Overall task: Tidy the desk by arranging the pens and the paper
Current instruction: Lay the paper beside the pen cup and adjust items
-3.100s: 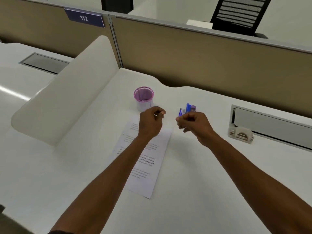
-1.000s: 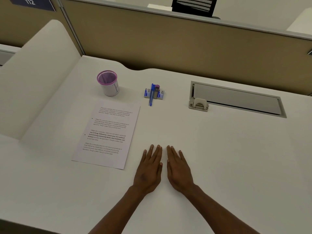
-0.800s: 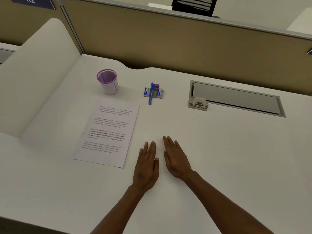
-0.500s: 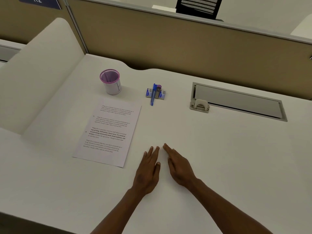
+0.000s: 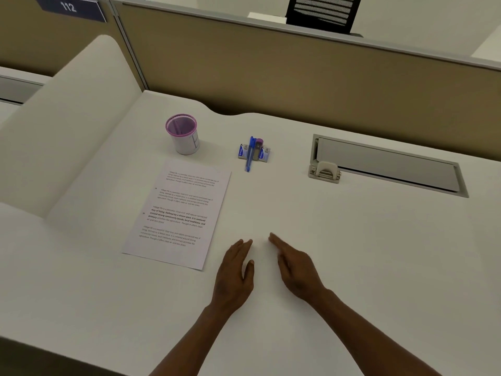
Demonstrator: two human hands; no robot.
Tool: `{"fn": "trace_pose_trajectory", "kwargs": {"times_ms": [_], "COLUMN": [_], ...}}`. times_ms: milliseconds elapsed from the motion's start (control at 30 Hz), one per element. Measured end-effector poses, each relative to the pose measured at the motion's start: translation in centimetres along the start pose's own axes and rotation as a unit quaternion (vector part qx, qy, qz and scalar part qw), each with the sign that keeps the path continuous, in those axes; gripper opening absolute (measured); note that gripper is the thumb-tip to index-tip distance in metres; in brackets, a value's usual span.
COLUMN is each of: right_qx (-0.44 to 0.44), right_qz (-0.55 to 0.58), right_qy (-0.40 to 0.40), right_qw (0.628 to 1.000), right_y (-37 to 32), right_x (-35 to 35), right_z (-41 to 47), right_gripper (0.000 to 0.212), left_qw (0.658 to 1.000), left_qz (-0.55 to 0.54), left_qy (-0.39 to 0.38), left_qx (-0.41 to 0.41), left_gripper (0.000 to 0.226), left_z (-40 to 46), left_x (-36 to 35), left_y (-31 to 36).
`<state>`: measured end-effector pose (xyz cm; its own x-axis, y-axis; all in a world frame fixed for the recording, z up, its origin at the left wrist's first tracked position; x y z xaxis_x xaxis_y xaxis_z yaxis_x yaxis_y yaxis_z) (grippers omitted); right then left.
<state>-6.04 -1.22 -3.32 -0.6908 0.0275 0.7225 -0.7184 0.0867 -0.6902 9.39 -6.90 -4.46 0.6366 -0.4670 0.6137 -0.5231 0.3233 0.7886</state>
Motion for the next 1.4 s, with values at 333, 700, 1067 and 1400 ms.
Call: {"fn": "trace_pose_trajectory", "kwargs": {"times_ms": [333, 700, 1067, 1400], "right_qx": [-0.020, -0.090, -0.041, -0.035], "right_qz": [-0.089, -0.050, -0.056, -0.071], "right_qy": [-0.025, 0.036, -0.049, -0.002], "right_qw": [0.996, 0.994, 0.996, 0.997], "right_y": [0.3, 2.6, 1.8, 0.7], "right_x": [-2.2, 1.8, 0.8, 1.1], "right_z": [-0.5, 2.6, 4.2, 5.6], "right_gripper": [0.053, 0.039, 0.031, 0.009], "left_qw": [0.998, 0.992, 0.989, 0.989], "left_qz": [0.062, 0.116, 0.113, 0.133], "left_qy": [-0.008, -0.046, -0.095, -0.050], "left_qx": [-0.023, -0.004, -0.010, -0.031], "left_gripper": [0.050, 0.061, 0.026, 0.006], "left_z": [0.4, 3.5, 7.2, 7.2], "left_x": [-0.7, -0.2, -0.6, -0.1], "left_y": [0.8, 0.6, 1.7, 2.3]}}
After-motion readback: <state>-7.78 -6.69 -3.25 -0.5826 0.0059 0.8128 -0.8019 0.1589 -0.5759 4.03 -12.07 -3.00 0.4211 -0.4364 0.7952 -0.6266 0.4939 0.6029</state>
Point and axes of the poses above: each hand's wrist, its own z-axis towards the middle knuckle, its own x-axis out of the back of the hand, y = z × x, the point moved 10 cm from there along z, towards the middle knuckle, and after that the axes turned 7 degrees about -y, right-handed, at the moved point
